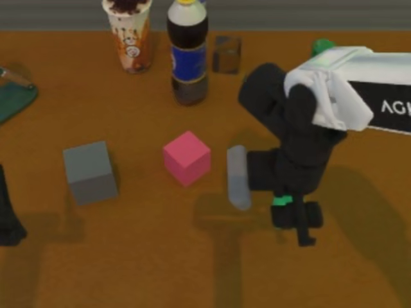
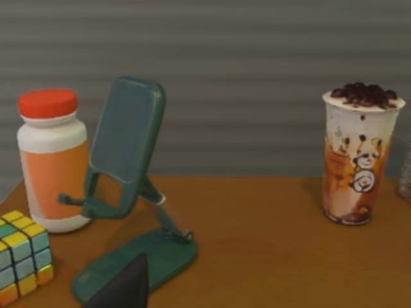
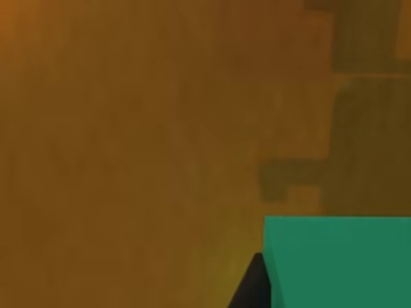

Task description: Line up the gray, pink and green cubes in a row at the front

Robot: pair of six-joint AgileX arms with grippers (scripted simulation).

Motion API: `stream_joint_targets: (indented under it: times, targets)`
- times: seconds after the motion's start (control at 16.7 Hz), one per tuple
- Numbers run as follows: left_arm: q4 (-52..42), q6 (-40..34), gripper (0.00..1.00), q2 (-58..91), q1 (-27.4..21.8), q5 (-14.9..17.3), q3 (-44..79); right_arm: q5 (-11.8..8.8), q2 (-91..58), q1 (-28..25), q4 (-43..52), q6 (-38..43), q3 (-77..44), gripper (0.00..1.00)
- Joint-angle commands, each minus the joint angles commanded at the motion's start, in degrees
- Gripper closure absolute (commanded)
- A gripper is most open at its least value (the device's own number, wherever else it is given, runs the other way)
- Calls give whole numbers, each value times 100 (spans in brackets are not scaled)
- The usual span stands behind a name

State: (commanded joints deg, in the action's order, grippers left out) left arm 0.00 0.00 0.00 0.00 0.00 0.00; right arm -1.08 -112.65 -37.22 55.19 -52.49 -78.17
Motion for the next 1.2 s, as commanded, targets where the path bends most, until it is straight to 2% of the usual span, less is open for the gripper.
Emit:
stream_joint_targets:
  times: [0.24,0.48,1.2]
  targets:
    - [0,0,0,0,0,0,0,3,-272,-12,-779,8,490,100]
    - [0,0,0,0,0,0,0,4,-304,-18,-842,4,537,100]
    - [0,0,0,0,0,0,0,4,-304,-18,-842,4,537,10]
